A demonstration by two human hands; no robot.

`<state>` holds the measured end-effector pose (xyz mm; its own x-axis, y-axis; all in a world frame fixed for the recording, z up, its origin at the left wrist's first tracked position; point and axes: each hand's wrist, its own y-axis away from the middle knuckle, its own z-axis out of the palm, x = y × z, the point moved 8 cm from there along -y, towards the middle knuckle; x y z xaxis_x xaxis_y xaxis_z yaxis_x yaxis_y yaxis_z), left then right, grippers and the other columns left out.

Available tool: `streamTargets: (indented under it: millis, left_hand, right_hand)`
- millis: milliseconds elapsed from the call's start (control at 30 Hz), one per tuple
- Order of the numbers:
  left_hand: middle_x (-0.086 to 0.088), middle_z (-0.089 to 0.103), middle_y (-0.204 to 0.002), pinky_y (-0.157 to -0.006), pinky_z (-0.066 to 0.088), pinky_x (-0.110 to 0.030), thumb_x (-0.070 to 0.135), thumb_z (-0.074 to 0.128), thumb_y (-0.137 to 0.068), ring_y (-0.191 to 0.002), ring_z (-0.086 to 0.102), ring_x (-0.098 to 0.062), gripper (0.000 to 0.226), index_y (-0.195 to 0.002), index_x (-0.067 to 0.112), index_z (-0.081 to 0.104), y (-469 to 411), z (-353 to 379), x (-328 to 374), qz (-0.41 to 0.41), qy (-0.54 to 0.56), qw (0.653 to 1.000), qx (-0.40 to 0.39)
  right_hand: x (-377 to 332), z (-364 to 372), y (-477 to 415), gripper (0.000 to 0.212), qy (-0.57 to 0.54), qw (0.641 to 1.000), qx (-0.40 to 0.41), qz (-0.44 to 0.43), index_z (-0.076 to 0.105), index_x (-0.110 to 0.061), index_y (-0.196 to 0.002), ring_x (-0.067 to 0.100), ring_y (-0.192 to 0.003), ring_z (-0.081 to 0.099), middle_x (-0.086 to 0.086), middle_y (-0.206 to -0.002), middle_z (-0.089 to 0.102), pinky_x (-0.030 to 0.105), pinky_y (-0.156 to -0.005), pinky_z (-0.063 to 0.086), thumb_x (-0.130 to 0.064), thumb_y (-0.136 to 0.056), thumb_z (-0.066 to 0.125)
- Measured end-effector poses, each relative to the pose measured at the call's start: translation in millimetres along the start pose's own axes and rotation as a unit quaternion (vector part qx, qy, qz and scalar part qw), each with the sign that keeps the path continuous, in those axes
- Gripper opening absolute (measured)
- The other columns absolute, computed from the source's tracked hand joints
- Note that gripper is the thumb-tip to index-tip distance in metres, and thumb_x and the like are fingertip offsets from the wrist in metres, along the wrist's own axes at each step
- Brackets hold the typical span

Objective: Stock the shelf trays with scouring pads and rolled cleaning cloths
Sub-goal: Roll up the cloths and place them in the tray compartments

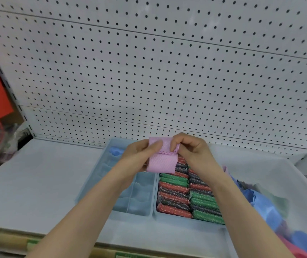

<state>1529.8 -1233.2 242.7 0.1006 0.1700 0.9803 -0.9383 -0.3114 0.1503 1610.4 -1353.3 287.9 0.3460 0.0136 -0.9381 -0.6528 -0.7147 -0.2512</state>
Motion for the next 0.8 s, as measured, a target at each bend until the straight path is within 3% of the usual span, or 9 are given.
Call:
streamTargets:
  millis: [133, 233, 300, 467, 567, 667, 733, 800]
  left_hand:
    - [0.0, 0.075, -0.087, -0.06, 0.054, -0.023, 0.013, 0.065, -0.09, -0.074, 0.069, -0.009, 0.017, -0.106, 0.011, 0.069, -1, -8, -2, 0.031, 0.025, 0.998, 0.04]
    - [0.002, 0.075, -0.086, -0.062, 0.055, -0.023, 0.011, 0.065, -0.09, -0.075, 0.068, -0.008, 0.014, -0.103, 0.016, 0.07, -3, -14, -2, 0.048, 0.018, 0.997, 0.055]
    - [-0.001, 0.075, -0.092, -0.066, 0.056, -0.024, 0.011, 0.066, -0.089, -0.079, 0.068, -0.009, 0.016, -0.104, 0.016, 0.07, -3, -19, -1, 0.057, 0.008, 0.997, 0.06]
    - [-0.005, 0.068, -0.1, -0.064, 0.054, -0.024, 0.005, 0.067, -0.088, -0.085, 0.062, -0.01, 0.019, -0.106, 0.013, 0.067, -1, -37, -2, 0.084, -0.037, 0.992, 0.086]
    - [-0.008, 0.068, -0.105, -0.067, 0.059, -0.026, 0.002, 0.058, -0.093, -0.082, 0.069, -0.013, 0.019, -0.107, 0.013, 0.066, 1, -48, -12, 0.035, 0.042, 0.993, 0.101]
    - [-0.007, 0.071, -0.103, -0.071, 0.06, -0.026, 0.018, 0.051, -0.099, -0.078, 0.072, -0.019, 0.02, -0.111, 0.009, 0.066, 2, -53, -25, -0.033, 0.16, 0.983, 0.089]
    - [-0.009, 0.072, -0.106, -0.073, 0.059, -0.025, 0.024, 0.055, -0.098, -0.086, 0.073, -0.019, 0.024, -0.114, 0.008, 0.065, 2, -56, -32, -0.038, 0.154, 0.985, 0.074]
    - [-0.011, 0.071, -0.111, -0.073, 0.058, -0.022, 0.012, 0.062, -0.093, -0.091, 0.071, -0.016, 0.026, -0.118, 0.006, 0.063, 3, -62, -38, -0.021, 0.123, 0.989, 0.079]
  right_hand:
    - [4, 4, 0, 0.037, 0.027, 0.999, 0.001, 0.026, 0.067, -0.019, -0.074, 0.006, -0.09, 0.058, 0.001, -0.097, 0.063, 0.022, -0.08, 0.045, 0.007, -0.092, 0.049]
    - [14, 9, 1, 0.02, -0.09, 0.993, -0.032, 0.076, 0.064, -0.025, -0.111, 0.016, -0.101, 0.063, 0.007, -0.11, 0.064, 0.032, -0.087, 0.052, -0.019, -0.095, 0.053]
    - [23, 19, 4, 0.032, -0.105, 0.985, -0.07, 0.122, 0.057, -0.025, -0.124, 0.024, -0.103, 0.066, 0.01, -0.113, 0.066, 0.037, -0.088, 0.055, -0.034, -0.094, 0.06]
    - [34, 30, 2, 0.03, -0.132, 0.981, -0.035, 0.136, 0.064, -0.015, -0.116, 0.017, -0.08, 0.067, 0.003, -0.092, 0.071, 0.024, -0.065, 0.055, 0.0, -0.09, 0.062]
    - [38, 29, -2, 0.029, -0.122, 0.988, 0.007, 0.092, 0.072, -0.017, -0.105, 0.019, -0.093, 0.069, 0.002, -0.102, 0.074, 0.029, -0.075, 0.057, 0.005, -0.09, 0.061]
    - [36, 34, -5, 0.037, -0.05, 0.998, 0.029, 0.026, 0.078, -0.019, -0.094, 0.02, -0.101, 0.067, 0.004, -0.105, 0.073, 0.033, -0.087, 0.054, 0.011, -0.089, 0.057]
    - [38, 42, -7, 0.05, -0.01, 1.0, 0.029, 0.006, 0.078, -0.023, -0.089, 0.021, -0.104, 0.063, 0.006, -0.107, 0.069, 0.037, -0.093, 0.052, 0.019, -0.087, 0.051]
    - [45, 52, -10, 0.057, -0.014, 0.999, 0.02, 0.025, 0.078, -0.026, -0.089, 0.023, -0.108, 0.061, 0.005, -0.11, 0.067, 0.042, -0.096, 0.051, 0.021, -0.087, 0.045]
